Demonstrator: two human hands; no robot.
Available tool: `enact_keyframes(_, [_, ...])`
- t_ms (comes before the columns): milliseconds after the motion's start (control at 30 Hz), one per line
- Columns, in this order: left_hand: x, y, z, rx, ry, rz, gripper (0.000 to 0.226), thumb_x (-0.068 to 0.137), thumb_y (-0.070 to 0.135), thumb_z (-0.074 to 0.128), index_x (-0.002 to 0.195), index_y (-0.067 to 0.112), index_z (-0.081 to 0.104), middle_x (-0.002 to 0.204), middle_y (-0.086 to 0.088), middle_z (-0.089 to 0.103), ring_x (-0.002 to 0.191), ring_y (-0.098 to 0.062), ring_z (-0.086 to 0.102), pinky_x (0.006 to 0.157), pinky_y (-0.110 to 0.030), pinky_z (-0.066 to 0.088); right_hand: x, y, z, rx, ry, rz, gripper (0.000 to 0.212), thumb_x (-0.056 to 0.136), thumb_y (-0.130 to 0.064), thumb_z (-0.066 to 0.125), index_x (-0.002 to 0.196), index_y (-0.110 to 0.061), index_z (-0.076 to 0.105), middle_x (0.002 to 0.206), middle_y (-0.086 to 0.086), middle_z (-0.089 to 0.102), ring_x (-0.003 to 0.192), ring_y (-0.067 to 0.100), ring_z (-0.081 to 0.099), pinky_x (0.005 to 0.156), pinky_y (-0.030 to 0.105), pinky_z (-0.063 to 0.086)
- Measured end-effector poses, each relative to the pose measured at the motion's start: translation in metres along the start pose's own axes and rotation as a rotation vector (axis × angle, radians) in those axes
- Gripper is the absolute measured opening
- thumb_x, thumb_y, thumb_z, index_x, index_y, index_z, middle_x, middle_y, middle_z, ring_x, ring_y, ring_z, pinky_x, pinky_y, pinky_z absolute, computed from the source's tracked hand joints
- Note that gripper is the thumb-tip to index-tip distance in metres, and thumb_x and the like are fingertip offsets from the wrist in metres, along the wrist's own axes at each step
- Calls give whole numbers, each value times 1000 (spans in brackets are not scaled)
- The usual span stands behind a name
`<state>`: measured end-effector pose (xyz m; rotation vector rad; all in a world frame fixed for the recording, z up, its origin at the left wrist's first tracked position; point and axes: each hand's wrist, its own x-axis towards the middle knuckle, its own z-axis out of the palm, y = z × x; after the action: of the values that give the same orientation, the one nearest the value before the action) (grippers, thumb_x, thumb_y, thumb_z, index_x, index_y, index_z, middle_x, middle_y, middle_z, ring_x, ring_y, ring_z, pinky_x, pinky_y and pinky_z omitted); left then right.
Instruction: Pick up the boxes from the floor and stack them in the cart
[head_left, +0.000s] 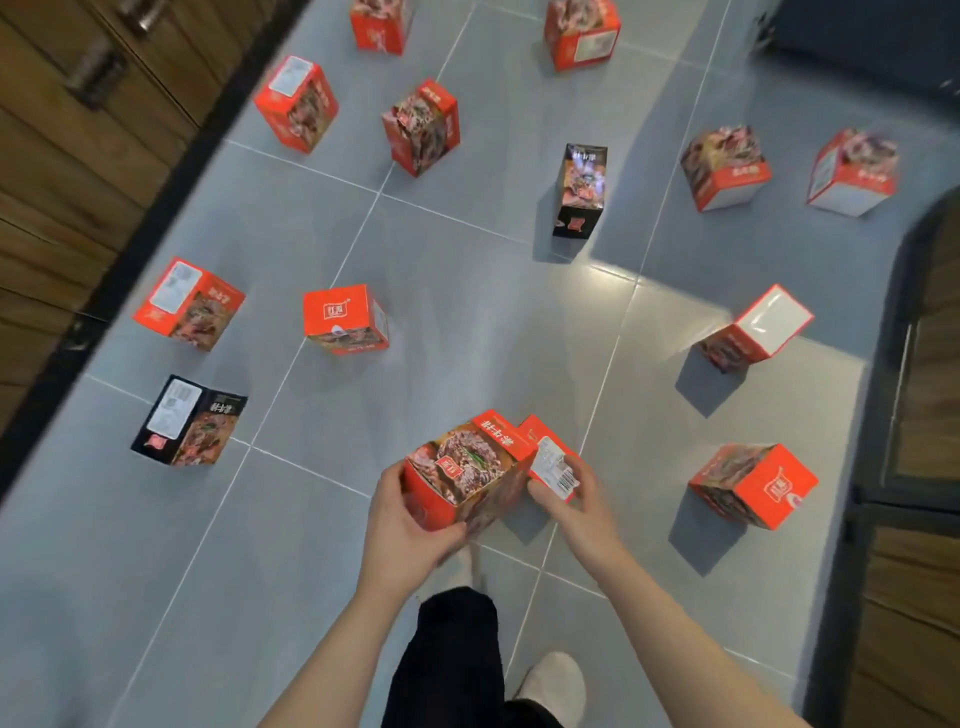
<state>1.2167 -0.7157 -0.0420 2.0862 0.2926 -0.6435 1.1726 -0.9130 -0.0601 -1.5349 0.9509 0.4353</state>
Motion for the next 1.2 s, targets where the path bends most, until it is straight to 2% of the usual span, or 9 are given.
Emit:
enact_keyframes(67, [22, -24, -5, 110, 47, -6, 90, 38, 44, 78, 120, 27, 46, 113, 7, 56, 102, -11, 57, 83, -32, 51, 21, 19, -3, -196, 22, -62, 82, 68, -46, 80, 137, -22, 43, 138, 1, 46, 125, 13, 42, 105, 26, 31])
enact_keyframes(133, [45, -51, -8, 209, 58, -24, 93, 37, 48, 74, 122, 23, 46, 114, 5, 56, 105, -18, 56, 87, -40, 51, 49, 37, 0, -383, 35, -148, 77, 73, -32, 79, 139, -23, 41, 139, 2, 43, 128, 17, 37, 102, 25, 30])
enact_keyframes(233, [76, -89, -8, 310, 32, -43, 88, 40, 43, 72, 121, 25, 45, 113, 5, 54, 107, -21, 53, 89, -43, 50, 99, 56, 17, -715, 67, -273, 84, 71, -36, 78, 142, -25, 37, 146, 7, 36, 133, 28, 32, 109, 40, 29])
enact_keyframes(367, [112, -118, -1, 419, -25, -6, 92, 46, 57, 74, 126, 22, 44, 117, 3, 51, 110, -19, 46, 91, -39, 45, 153, 58, 51, -989, 123, -306, 88, 69, -41, 77, 144, -33, 32, 150, 15, 26, 139, 31, 24, 111, 44, 22])
enact_keyframes(567, [138, -131, 5, 502, -84, 79, 93, 52, 48, 85, 129, 21, 41, 115, 1, 51, 107, -22, 43, 91, -36, 44, 176, 54, 56, -1119, 157, -249, 67, 67, -30, 74, 128, -24, 48, 122, 15, 47, 111, 37, 45, 90, 41, 40])
enact_keyframes(733, [110, -77, -21, 497, -57, 90, 98, 49, 54, 84, 130, 20, 41, 116, -1, 51, 108, -23, 43, 93, -36, 43, 125, 3, 27, -976, 156, -260, 68, 64, -33, 75, 125, -20, 48, 119, 16, 45, 107, 39, 47, 83, 40, 44])
enact_keyframes(900, [41, 25, -80, 506, -10, 68, 97, 46, 53, 66, 133, 18, 42, 120, -4, 52, 111, -27, 45, 92, -38, 42, 31, -102, 2, -921, 153, -379, 67, 69, -43, 72, 125, -15, 48, 120, 18, 45, 107, 39, 48, 86, 41, 42])
enact_keyframes(1000, [-7, 82, -123, 520, 54, 57, 97, 45, 55, 62, 133, 19, 41, 121, -4, 51, 114, -27, 44, 94, -40, 41, -38, -166, -13, -888, 127, -416, 71, 65, -53, 66, 124, -17, 48, 119, 16, 44, 108, 38, 46, 87, 43, 43])
enact_keyframes(1200, [-109, 162, -199, 607, 171, 147, 95, 53, 55, 71, 136, 21, 40, 122, -6, 49, 117, -27, 41, 98, -41, 35, -167, -254, -36, -897, 28, -648, 69, 66, -36, 75, 129, -24, 48, 117, 12, 45, 106, 34, 50, 83, 38, 44])
